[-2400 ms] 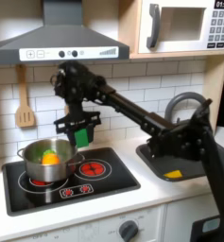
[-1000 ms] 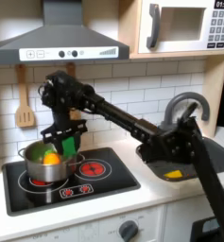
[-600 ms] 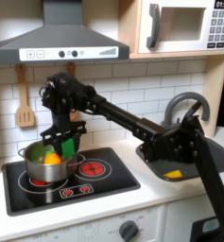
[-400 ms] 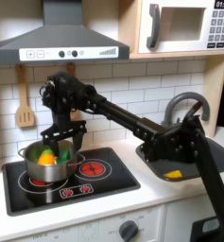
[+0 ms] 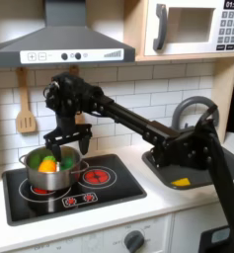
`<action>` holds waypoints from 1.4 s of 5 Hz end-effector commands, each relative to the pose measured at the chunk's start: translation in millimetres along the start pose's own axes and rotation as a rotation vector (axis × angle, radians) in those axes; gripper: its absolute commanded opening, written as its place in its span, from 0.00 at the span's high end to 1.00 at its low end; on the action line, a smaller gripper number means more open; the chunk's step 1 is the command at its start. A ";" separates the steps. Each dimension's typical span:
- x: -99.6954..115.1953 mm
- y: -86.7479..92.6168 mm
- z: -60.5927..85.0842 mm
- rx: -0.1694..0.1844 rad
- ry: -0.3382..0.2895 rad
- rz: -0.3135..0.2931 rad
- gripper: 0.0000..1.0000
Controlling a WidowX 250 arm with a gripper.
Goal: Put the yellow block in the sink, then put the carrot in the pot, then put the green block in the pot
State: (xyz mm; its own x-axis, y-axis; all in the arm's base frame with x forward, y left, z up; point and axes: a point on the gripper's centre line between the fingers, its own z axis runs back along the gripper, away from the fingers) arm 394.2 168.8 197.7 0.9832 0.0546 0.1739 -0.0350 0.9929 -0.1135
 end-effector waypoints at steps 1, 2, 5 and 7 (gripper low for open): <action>-2.3 -15.3 0.6 0.011 0.044 -0.085 0.00; 0.1 -21.8 0.1 0.005 0.039 -0.096 0.00; 0.4 -23.5 -0.2 0.005 0.041 -0.103 0.00; 0.4 -23.5 -0.2 0.005 0.041 -0.103 0.00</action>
State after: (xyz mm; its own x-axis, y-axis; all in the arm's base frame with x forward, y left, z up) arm 395.6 145.5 200.6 0.9880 -0.0521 0.1452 0.0659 0.9936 -0.0918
